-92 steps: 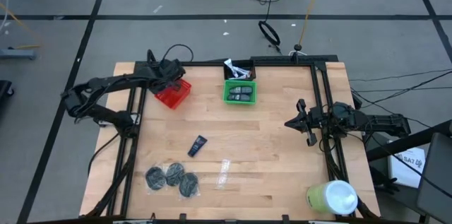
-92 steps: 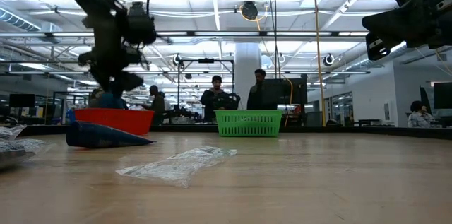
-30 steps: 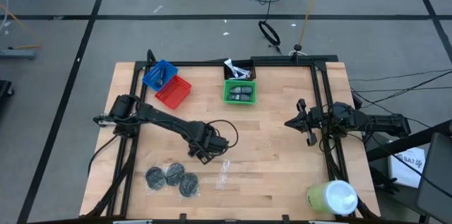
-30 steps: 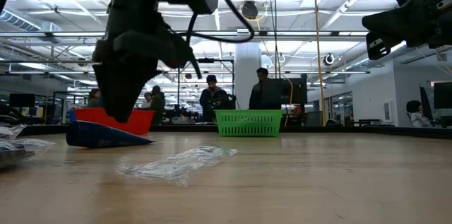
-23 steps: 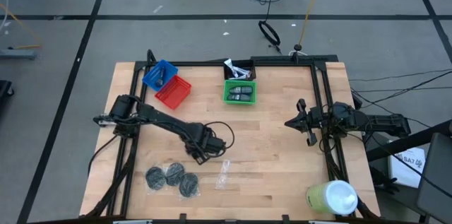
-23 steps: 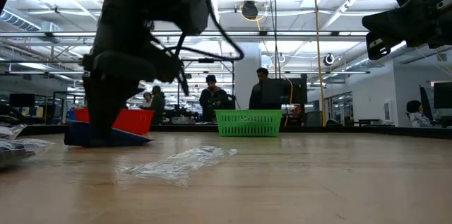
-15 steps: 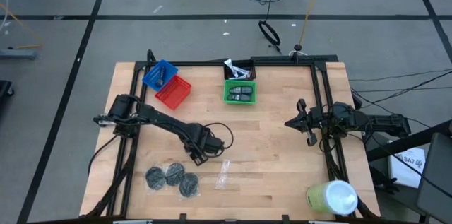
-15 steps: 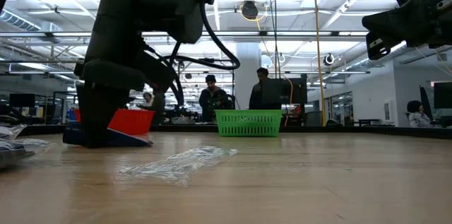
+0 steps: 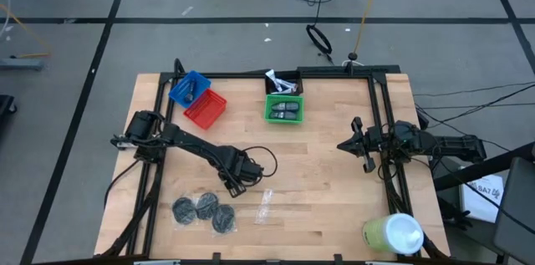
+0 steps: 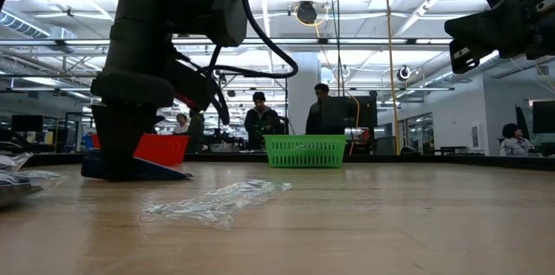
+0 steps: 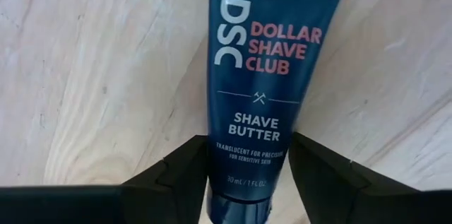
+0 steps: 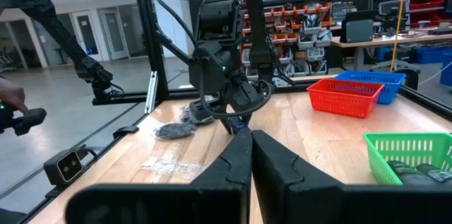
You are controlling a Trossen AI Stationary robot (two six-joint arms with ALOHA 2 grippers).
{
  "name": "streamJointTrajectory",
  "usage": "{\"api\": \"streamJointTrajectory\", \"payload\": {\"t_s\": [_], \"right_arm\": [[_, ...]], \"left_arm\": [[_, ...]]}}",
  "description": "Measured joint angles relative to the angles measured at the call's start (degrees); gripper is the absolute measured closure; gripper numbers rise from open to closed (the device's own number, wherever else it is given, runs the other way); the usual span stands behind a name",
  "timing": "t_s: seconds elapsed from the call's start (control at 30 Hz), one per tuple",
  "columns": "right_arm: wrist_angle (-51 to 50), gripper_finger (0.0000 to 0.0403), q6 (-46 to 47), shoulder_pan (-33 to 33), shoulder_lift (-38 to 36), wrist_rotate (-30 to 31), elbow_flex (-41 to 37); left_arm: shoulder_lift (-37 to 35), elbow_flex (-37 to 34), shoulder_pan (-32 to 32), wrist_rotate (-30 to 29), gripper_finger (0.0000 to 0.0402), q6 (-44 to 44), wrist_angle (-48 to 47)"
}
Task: Pick & Place Travel size toiletries
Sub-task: Put the blue shaving cream into the blue bin
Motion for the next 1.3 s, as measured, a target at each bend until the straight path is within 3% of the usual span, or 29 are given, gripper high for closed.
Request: {"api": "streamJointTrajectory", "payload": {"t_s": [0.33,0.53,1.03,1.3], "right_arm": [[0.00,0.0403,0.02,-0.02,-0.01,0.00,0.00],[0.00,0.0403,0.02,0.00,-0.01,0.02,0.02],[0.33,0.0403,0.02,-0.02,0.01,0.00,0.02],[0.35,0.0403,0.00,-0.02,0.00,0.00,0.00]], "left_arm": [[-0.43,-0.02,0.00,-1.00,0.0287,3.69,2.36],[-4.40,-0.36,0.12,-4.77,0.0296,5.49,5.06],[-25.51,-0.15,2.35,-22.74,0.0299,15.75,5.58],[-38.29,-6.48,13.18,-24.83,0.0301,21.26,6.57]]}}
